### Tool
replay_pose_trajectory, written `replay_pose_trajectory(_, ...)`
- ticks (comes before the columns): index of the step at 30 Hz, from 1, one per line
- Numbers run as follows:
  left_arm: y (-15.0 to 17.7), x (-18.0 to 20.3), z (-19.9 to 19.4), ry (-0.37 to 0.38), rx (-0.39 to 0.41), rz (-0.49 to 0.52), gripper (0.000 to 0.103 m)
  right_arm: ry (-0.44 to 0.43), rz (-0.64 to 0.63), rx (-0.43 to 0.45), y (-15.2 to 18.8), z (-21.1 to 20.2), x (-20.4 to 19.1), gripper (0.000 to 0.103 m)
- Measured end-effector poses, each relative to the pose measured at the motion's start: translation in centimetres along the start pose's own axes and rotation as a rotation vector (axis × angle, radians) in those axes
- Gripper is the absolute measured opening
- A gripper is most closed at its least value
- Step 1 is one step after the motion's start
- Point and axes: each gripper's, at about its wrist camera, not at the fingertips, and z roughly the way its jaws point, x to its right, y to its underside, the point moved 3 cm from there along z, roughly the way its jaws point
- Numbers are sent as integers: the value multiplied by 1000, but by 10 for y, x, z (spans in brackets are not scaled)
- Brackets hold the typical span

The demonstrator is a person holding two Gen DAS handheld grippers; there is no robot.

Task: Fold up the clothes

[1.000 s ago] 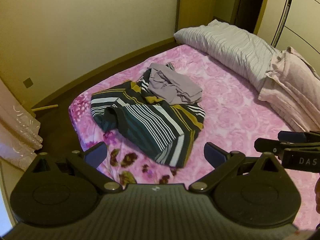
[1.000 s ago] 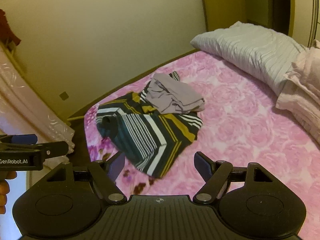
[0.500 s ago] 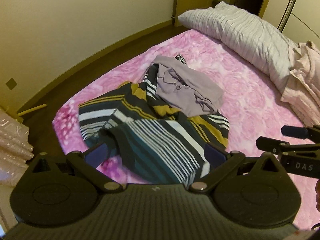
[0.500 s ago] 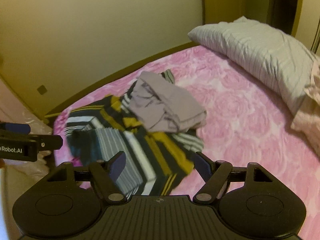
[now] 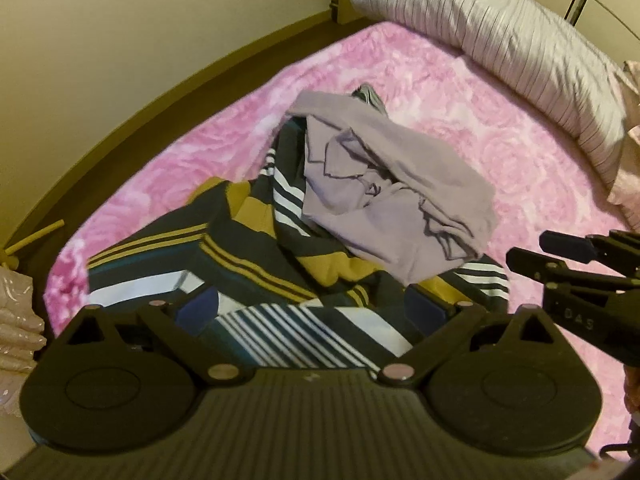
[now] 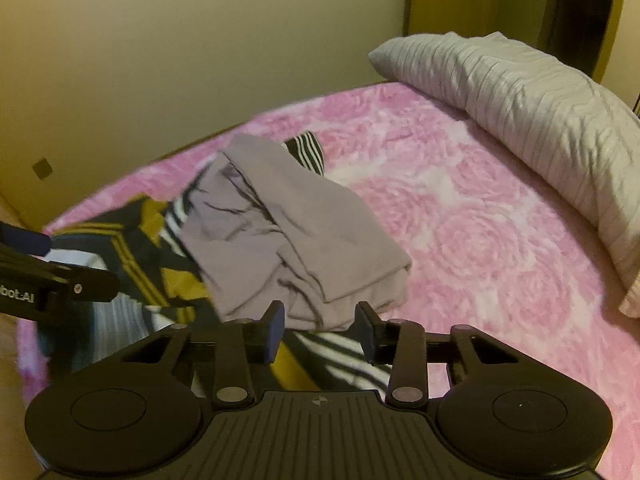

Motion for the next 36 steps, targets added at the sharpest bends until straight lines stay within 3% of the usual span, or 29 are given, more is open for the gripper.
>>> replay_pose_trajectory(7,-5,5,45,-12,-36,34,97,30,-43,-26,8,54,-1,30)
replay_pose_trajectory(8,-6,6,49,-15,-39,35,97,35,-49,-32,10,61,-1,24)
replay_pose_trajectory(9,-7,6,52,-18,-40,37,97,43,-55,-37,11,68,0,9)
replay_pose_trajectory(10,-9,6,55,-21,-41,41,97,40,-64,-43,12,73,0,1)
replay_pose_trajectory(13,-14,8,55,-32,-38,49,96,33,-80,9,8,66,-1,0)
replay_pose_trajectory(18,-27,13,32,-32,-16,62,96,41,-36,176,-14,8,3,0)
replay_pose_trajectory(26,-44,40,-41,-1,94,91,96,49,71,448,-47,-133,17,0)
replay_pose_trajectory(32,-34,70,-112,43,185,137,96,93,98,611,-40,-244,16,0)
replay_pose_trajectory(36,-9,92,-164,86,238,170,96,145,121,719,-18,-330,17,0)
